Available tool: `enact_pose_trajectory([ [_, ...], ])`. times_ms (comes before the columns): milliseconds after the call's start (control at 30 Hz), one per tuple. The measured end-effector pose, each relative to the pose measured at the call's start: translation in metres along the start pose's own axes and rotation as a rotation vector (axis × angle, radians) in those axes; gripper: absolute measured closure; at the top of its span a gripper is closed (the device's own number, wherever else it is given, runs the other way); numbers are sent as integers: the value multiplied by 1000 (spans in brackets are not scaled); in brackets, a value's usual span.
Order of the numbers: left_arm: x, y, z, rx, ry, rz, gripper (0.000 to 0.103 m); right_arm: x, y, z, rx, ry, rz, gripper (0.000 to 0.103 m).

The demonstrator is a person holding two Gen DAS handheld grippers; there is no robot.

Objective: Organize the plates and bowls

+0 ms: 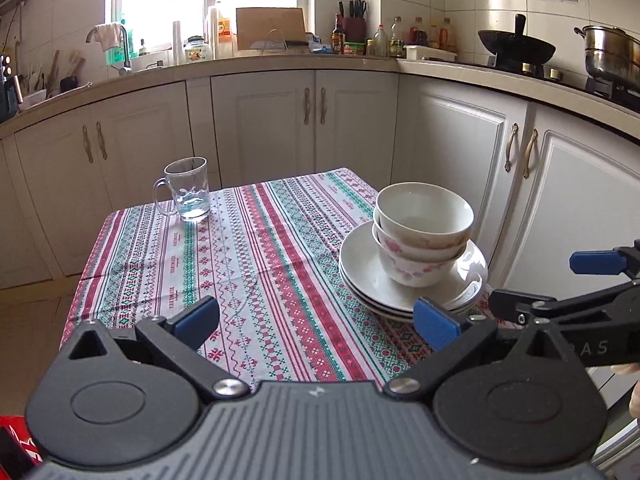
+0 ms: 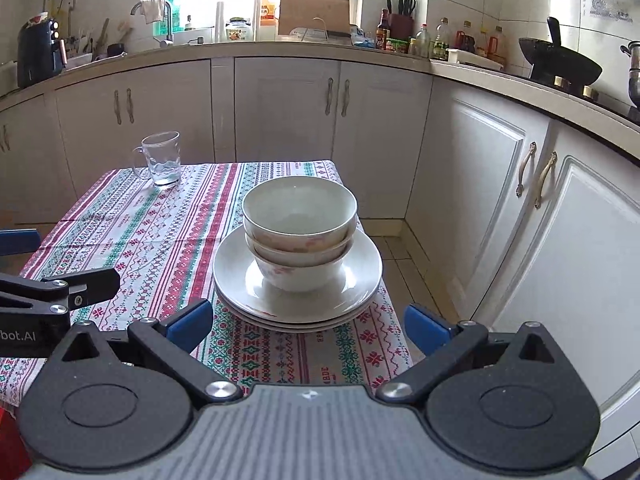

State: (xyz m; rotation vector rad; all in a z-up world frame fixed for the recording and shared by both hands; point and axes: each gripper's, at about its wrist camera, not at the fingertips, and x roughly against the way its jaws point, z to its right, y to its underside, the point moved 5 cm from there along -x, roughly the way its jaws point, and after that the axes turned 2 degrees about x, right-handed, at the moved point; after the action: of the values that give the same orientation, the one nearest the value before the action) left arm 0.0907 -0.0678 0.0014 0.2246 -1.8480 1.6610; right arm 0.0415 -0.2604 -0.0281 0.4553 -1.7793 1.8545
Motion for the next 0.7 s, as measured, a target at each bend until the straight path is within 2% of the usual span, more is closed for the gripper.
enact_pose_trajectory([
  [700,-1,1,-2,15,-16,-29,1,1,-2,0,14,25,-3,0],
])
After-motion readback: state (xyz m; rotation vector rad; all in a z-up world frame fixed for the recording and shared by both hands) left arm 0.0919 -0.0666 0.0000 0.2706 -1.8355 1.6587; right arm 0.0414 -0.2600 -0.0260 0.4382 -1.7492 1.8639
